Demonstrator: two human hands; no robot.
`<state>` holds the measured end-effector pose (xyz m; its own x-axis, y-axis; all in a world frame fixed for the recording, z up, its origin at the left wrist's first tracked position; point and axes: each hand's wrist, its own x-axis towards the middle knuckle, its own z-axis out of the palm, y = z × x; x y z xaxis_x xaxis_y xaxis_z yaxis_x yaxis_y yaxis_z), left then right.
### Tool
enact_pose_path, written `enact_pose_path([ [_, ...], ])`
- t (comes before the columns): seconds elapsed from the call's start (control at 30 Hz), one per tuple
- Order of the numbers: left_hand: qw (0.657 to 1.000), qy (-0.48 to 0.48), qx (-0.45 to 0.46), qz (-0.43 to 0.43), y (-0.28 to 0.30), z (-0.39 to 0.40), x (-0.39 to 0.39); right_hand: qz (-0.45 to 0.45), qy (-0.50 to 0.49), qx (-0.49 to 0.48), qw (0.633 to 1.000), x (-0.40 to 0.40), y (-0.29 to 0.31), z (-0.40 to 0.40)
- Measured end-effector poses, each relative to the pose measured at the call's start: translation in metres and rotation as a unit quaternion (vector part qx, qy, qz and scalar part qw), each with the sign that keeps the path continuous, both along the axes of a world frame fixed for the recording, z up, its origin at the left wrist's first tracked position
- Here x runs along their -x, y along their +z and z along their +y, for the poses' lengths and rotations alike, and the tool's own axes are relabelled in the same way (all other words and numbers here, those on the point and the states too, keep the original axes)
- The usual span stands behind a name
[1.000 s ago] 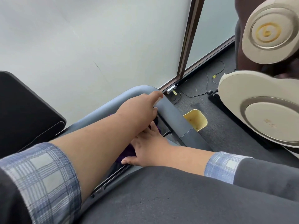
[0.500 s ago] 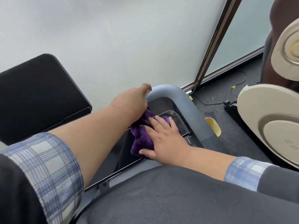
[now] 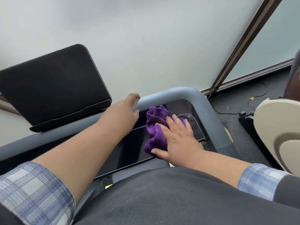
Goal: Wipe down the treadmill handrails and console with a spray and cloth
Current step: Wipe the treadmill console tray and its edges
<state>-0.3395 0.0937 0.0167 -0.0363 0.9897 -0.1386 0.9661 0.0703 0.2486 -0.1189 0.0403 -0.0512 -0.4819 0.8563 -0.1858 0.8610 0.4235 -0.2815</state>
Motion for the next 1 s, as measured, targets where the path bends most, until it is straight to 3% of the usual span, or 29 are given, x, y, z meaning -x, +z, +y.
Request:
enact_pose_path([
  [0.17, 0.999, 0.034, 0.023, 0.006, -0.004, -0.009, 0.004, -0.003, -0.007, 0.005, 1.000, 0.001, 0.004, 0.001],
  [0.33, 0.999, 0.023, 0.013, -0.025, 0.003, -0.011, -0.011, 0.056, -0.020, -0.007, 0.998, 0.003, 0.019, 0.005],
  [0.43, 0.998, 0.026, 0.005, -0.059, 0.008, -0.016, -0.022, 0.147, -0.066, 0.009, 0.987, -0.004, 0.036, 0.003],
  [0.53, 0.995, 0.010, -0.008, -0.103, 0.010, -0.023, -0.038, 0.272, -0.138, -0.009, 0.952, -0.026, 0.057, -0.009],
  [0.6, 0.993, -0.015, -0.010, -0.119, 0.011, -0.028, -0.051, 0.307, -0.190, -0.035, 0.932, -0.049, 0.068, -0.018],
  [0.7, 0.987, -0.048, -0.007, -0.154, 0.009, -0.038, -0.066, 0.261, -0.273, -0.056, 0.924, -0.089, 0.075, -0.030],
  [0.83, 0.975, -0.089, -0.001, -0.202, 0.001, -0.053, -0.076, 0.042, -0.340, 0.040, 0.939, -0.115, 0.064, -0.039],
  [0.9, 0.972, -0.093, 0.002, -0.215, -0.003, -0.057, -0.076, 0.017, -0.351, 0.084, 0.933, -0.112, 0.054, -0.038],
  [1.0, 0.968, -0.092, 0.004, -0.233, -0.006, -0.063, -0.071, 0.003, -0.339, 0.051, 0.940, -0.101, 0.046, -0.021],
])
